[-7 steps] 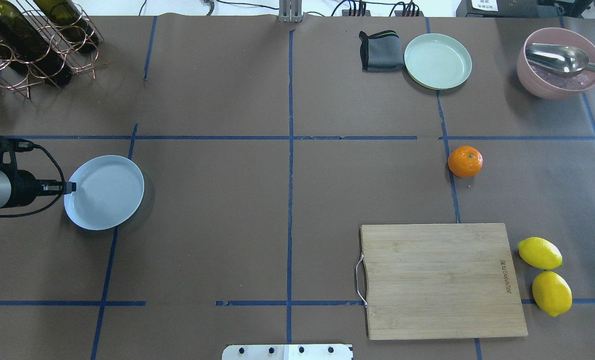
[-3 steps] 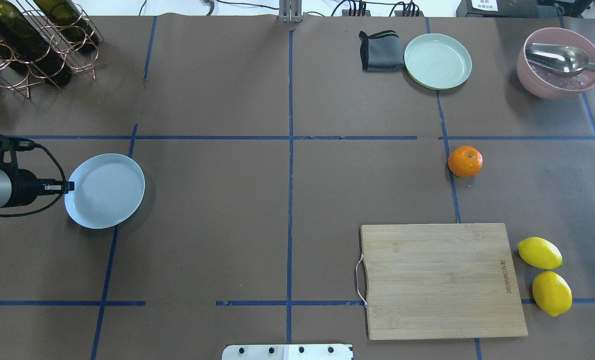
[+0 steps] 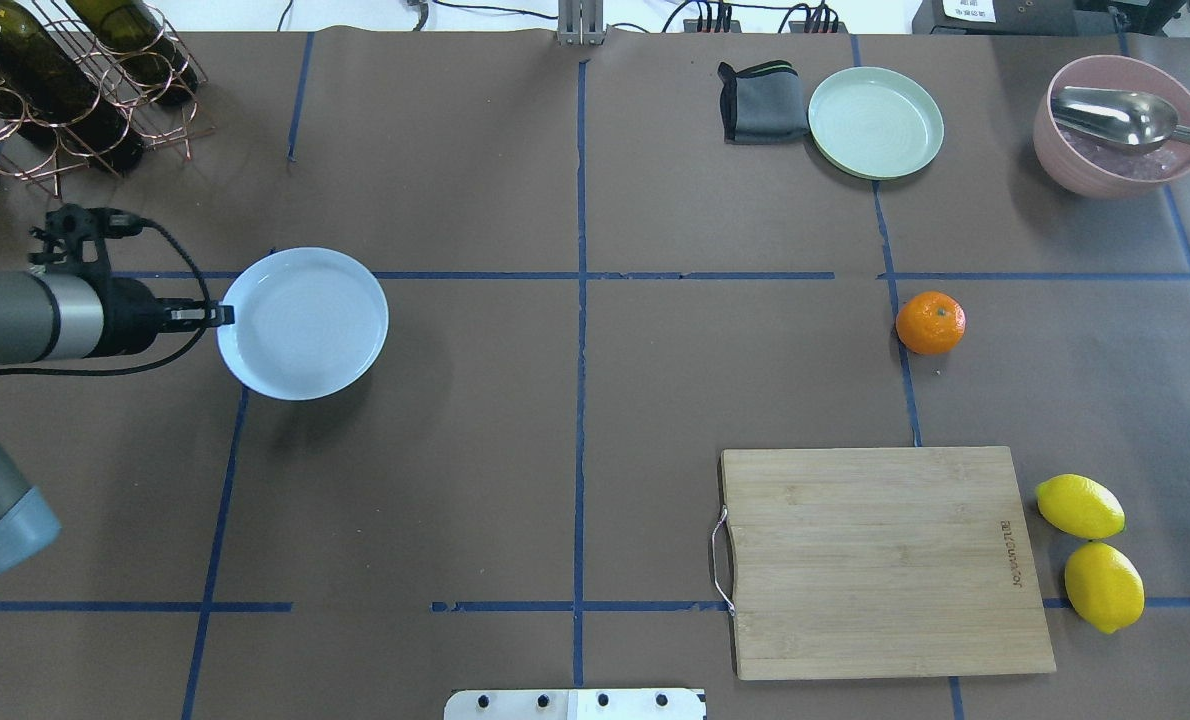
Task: Pick orange to plate
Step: 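Push the light blue plate with the left gripper toward the table center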
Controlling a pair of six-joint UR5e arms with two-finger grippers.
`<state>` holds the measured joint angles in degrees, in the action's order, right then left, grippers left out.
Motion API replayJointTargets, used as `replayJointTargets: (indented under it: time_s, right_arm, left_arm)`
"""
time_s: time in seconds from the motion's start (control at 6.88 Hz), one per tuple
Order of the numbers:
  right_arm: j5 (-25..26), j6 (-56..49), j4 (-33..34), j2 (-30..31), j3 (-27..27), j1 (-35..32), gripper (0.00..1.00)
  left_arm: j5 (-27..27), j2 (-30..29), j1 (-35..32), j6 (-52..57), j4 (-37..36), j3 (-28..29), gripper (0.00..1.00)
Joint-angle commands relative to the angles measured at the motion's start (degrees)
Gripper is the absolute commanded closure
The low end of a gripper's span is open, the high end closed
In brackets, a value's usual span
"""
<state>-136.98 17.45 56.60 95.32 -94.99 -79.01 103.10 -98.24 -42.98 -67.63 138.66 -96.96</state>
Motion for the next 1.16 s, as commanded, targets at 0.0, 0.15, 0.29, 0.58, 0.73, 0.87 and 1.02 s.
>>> replayJointTargets:
  time_s: [0.0,0.15,0.29,0.58,0.73,0.87,1.02]
  right_arm:
    - [0.1,0.1,0.1,0.0,0.1,0.0,0.0]
    - [0.1,0.3,0.2,0.0,0.1,0.0,0.0]
    - [0.1,0.4,0.3,0.1,0.2,0.0,0.0]
    - [0.1,0.4,0.2,0.5,0.2,0.0,0.0]
    - [0.1,0.4,0.2,0.7,0.2,0.0,0.0]
    - [0.1,0.4,0.1,1.0,0.2,0.0,0.0]
    - [0.1,0.4,0.1,1.1,0.2,0.0,0.0]
  left_arm:
    - [-4.7,-16.1,3.0,-10.6,-16.1,1.5,1.0]
    - [-8.8,-20.5,7.7,-15.0,-19.7,3.3,1.0]
    - [-9.3,-23.8,10.0,-18.5,-20.2,6.5,1.0]
    - [-15.4,-25.9,16.5,-21.4,-20.2,8.7,1.0]
    - [-15.4,-25.9,17.0,-21.5,-20.1,8.7,1.0]
    - [-15.4,-25.8,17.4,-21.4,-20.1,8.7,1.0]
    - [-15.3,-25.7,17.9,-21.3,-20.1,8.7,1.0]
